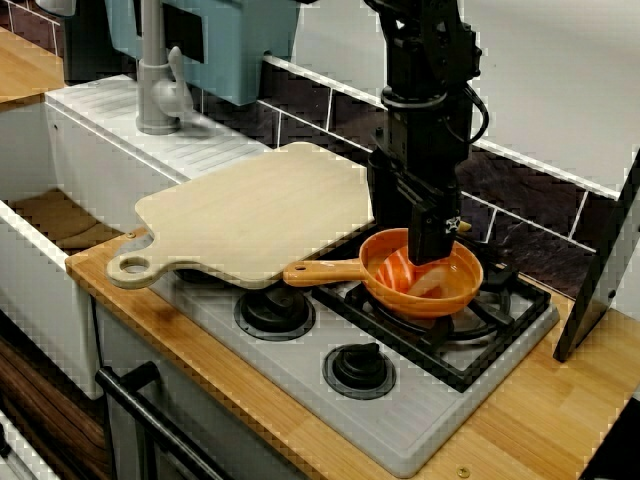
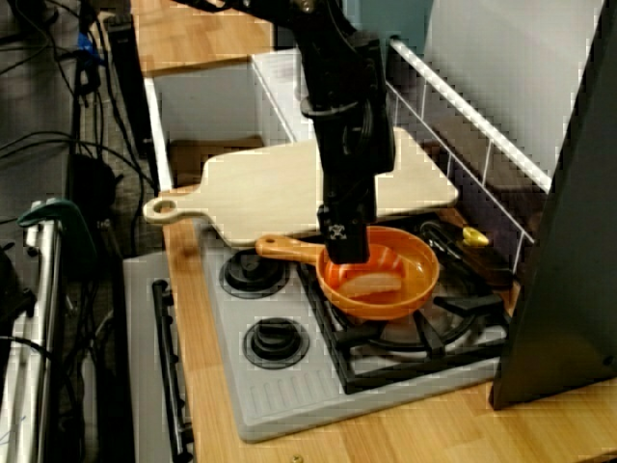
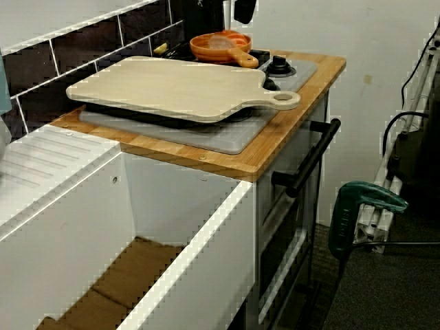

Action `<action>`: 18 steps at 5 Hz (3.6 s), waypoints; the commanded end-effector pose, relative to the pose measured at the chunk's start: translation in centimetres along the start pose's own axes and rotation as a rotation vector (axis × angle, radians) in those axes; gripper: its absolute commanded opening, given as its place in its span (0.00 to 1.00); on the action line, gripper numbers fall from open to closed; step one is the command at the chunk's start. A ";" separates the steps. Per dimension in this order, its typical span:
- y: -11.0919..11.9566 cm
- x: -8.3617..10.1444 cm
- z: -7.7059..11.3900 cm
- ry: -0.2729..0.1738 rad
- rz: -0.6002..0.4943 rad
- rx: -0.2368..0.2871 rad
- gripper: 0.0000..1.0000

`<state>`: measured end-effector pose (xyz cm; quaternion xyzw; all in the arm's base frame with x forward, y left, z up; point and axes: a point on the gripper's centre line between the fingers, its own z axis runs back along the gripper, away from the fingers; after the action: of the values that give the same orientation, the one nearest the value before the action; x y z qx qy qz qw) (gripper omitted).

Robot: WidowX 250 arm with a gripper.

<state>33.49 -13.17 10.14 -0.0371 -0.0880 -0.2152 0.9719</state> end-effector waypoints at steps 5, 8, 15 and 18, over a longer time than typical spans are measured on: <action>-0.7 1.6 1.9 -0.117 0.081 -0.079 1.00; -0.4 2.0 0.7 -0.072 0.079 -0.073 1.00; -0.6 0.5 -0.9 0.004 0.064 -0.069 1.00; -0.1 0.2 0.0 -0.001 0.074 -0.084 1.00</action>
<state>34.09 -13.44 8.17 -0.0783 -0.0518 -0.1826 0.9787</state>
